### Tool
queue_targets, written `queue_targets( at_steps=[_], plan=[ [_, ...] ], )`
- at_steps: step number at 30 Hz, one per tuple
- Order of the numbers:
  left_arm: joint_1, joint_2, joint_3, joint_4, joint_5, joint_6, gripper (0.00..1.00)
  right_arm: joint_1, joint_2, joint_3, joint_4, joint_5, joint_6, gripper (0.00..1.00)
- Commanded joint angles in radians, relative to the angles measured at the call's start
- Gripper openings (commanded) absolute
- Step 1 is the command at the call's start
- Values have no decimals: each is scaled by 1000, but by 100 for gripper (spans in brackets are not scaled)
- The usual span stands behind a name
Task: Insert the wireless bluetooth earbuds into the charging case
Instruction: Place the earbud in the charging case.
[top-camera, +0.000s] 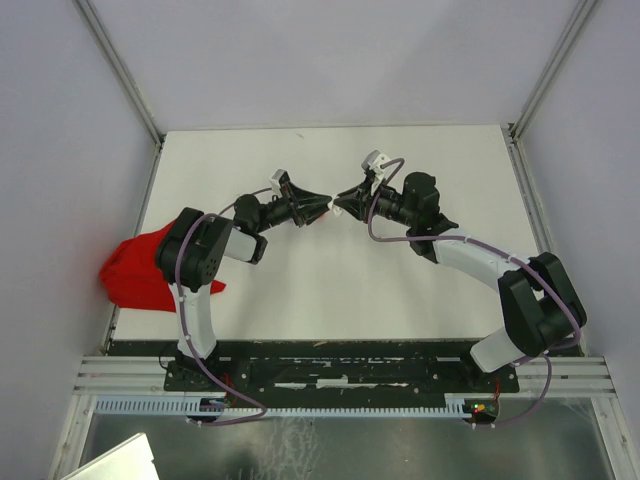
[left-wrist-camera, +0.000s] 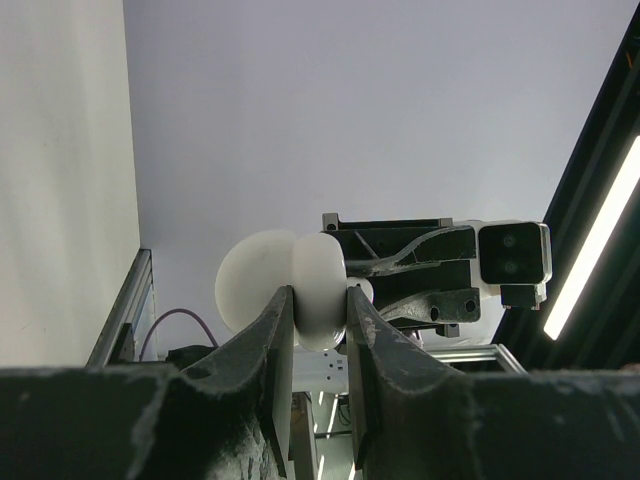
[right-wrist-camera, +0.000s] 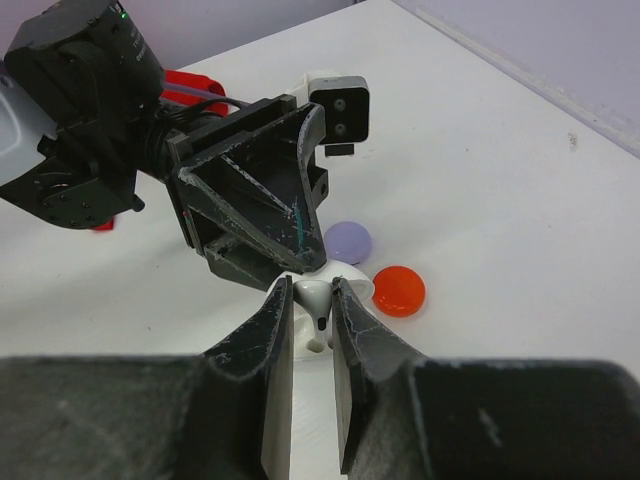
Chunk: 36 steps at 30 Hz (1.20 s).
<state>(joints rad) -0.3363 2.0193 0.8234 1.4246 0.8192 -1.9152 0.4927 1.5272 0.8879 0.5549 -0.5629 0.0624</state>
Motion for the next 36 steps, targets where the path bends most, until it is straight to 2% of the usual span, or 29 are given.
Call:
queue_targets(
  at_steps=[1, 21, 24, 26, 28, 33, 36],
  plan=[
    [-4, -7, 41, 75, 19, -45, 3, 0, 0, -10, 33, -26, -9, 2],
    [-5, 1, 46, 81, 6, -57, 3, 2, -23, -26, 11, -32, -29, 2],
    [-4, 1, 48, 81, 5, -59, 3, 2, -22, -22, 4, -37, -24, 10],
    [-4, 3, 48, 83, 3, -60, 3, 3, -25, -21, 4, -40, -15, 25],
    [-3, 4, 48, 82, 1, -58, 3, 2, -30, -22, 9, -48, -7, 34],
    [-4, 11, 45, 83, -3, -55, 3, 1, -56, -49, 120, -24, 72, 47],
    [-4, 14, 39, 88, -7, -53, 3, -5, -78, -55, 165, 34, 131, 51]
  ],
)
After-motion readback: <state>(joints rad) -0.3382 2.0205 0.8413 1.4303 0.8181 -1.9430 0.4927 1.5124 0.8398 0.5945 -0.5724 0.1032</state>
